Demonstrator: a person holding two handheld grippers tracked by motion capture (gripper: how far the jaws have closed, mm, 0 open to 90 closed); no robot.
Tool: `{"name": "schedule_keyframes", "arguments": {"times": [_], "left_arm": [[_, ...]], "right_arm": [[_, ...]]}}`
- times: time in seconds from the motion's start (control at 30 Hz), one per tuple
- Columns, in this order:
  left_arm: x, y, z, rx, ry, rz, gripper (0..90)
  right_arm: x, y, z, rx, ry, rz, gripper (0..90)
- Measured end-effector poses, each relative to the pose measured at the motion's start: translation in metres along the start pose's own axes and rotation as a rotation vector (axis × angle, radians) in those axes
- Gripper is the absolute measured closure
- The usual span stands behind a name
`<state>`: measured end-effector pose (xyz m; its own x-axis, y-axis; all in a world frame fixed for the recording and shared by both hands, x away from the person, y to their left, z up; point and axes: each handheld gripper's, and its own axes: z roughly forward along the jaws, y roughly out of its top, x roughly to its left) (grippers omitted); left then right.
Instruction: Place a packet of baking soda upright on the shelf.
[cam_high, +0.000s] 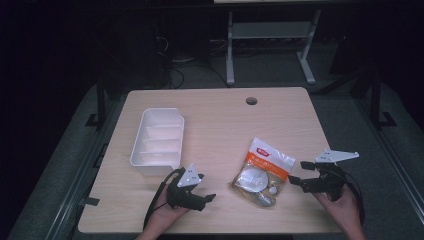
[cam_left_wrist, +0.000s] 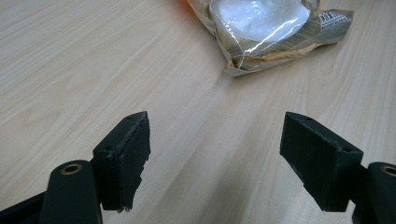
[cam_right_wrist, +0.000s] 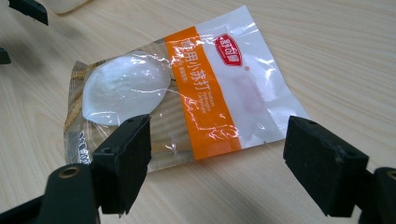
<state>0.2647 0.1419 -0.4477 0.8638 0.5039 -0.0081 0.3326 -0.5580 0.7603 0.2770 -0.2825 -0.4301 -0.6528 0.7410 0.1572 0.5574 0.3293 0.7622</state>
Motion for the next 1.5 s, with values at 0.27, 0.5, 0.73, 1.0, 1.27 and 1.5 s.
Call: {"name": "schedule_keyframes", "arguments": {"times": [0.27,0.5,0.73,1.0,1.27,1.5], "left_arm": [[0.0,0.011,0.002,-0.017,-0.024,-0.014,31.2],[-0.008,0.035,0.018,0.009,-0.057,0.028,47.6],[-0.01,0.058,0.043,0.054,-0.103,0.068,75.8],[-0.012,0.069,0.062,0.117,-0.157,0.083,85.9],[-0.015,0.072,0.081,0.204,-0.192,0.092,87.3],[-0.011,0.073,0.082,0.217,-0.211,0.057,90.0]], "right_arm": [[-0.001,0.0,-0.002,-0.02,-0.016,0.022,19.6],[-0.007,0.008,-0.001,-0.021,-0.039,0.045,18.7],[-0.017,0.027,0.011,0.011,-0.019,0.069,20.3],[-0.039,0.036,0.029,0.07,-0.014,0.126,23.4],[-0.059,0.033,0.047,0.138,-0.002,0.18,30.7],[-0.066,0.028,0.045,0.141,0.025,0.22,34.0]]}}
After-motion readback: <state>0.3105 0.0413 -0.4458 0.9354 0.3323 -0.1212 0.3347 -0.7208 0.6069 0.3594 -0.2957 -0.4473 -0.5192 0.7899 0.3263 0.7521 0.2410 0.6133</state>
